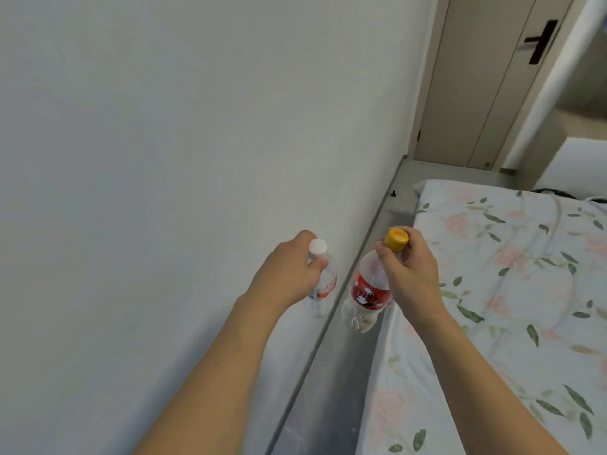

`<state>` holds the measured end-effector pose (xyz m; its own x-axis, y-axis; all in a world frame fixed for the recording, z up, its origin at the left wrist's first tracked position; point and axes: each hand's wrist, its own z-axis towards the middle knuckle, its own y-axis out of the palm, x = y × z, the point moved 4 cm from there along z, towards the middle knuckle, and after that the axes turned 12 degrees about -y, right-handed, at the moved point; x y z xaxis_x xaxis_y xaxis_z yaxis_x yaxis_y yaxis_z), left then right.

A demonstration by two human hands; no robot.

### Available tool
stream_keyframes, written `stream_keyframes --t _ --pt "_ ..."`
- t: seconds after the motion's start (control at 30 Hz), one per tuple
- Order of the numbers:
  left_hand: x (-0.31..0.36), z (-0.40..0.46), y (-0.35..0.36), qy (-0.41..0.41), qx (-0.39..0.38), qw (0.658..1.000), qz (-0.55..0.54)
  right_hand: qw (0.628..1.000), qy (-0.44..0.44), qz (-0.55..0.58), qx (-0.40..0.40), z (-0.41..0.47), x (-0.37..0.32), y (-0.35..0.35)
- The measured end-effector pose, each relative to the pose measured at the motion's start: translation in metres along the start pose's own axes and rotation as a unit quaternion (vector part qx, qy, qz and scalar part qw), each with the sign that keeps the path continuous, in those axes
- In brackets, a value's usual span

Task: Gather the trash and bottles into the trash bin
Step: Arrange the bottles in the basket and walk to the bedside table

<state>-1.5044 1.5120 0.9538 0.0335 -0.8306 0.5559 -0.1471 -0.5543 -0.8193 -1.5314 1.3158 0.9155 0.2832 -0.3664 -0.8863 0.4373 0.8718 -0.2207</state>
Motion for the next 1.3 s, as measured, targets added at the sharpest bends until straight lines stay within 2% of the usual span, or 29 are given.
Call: stream_keyframes --t 0.27,0.47,0.77,1.0,1.3 --pt "0.047 0.102 -0.002 0.091 -0.048 0.995 -0.011 0.996 0.016 -0.036 0.077 0.057 0.010 -0.002" --pt "0.098 0.176 0.031 0.120 -0.093 0.988 -0.003 0.991 0.030 -0.048 0.119 0.120 0.038 -0.017" --pt "0.200 0.316 0.067 0.124 -0.109 0.985 0.046 0.989 0.055 -0.036 0.133 0.260 0.114 -0.053" --pt "0.266 0.408 0.068 0.120 -0.081 0.989 0.006 0.990 0.057 -0.057 0.119 0.361 0.147 -0.083" --pt "0.354 0.551 0.109 0.153 -0.095 0.984 0.010 0.984 0.069 -0.071 0.146 0.488 0.216 -0.104"
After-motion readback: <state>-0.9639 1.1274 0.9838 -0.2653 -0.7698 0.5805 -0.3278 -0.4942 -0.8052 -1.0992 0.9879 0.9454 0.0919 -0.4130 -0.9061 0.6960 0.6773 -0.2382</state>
